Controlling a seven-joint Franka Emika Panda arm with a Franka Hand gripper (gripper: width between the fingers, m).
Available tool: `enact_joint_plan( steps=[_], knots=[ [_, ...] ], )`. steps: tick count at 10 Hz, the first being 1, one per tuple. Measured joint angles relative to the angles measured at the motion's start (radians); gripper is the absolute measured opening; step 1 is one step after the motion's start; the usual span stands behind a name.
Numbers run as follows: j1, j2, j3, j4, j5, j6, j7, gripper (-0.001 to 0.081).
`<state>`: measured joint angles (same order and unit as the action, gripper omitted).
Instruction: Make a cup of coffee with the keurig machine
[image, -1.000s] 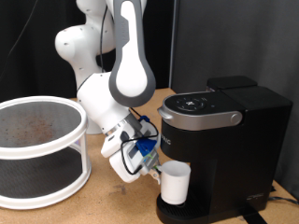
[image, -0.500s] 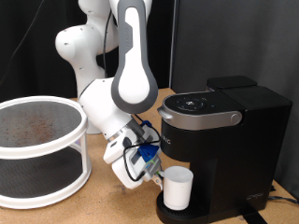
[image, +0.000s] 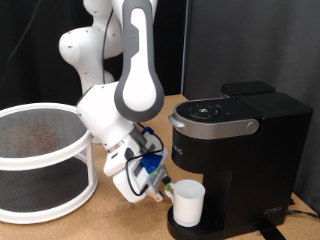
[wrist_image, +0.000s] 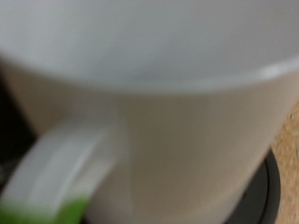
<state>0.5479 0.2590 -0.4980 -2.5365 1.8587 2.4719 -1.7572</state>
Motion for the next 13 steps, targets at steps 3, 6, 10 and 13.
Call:
enact_joint_plan(
  steps=[3, 6, 10, 13],
  knots=[
    [-0.033, -0.082, -0.05, -0.062, -0.215, -0.035, 0.122, 0.0685],
    [-0.07, -0.185, -0.101, -0.106, -0.378, -0.097, 0.236, 0.0801],
    [-0.081, -0.25, -0.11, -0.135, -0.431, -0.126, 0.251, 0.0807],
    [-0.094, -0.374, -0.122, -0.171, -0.509, -0.173, 0.262, 0.0807]
  ],
)
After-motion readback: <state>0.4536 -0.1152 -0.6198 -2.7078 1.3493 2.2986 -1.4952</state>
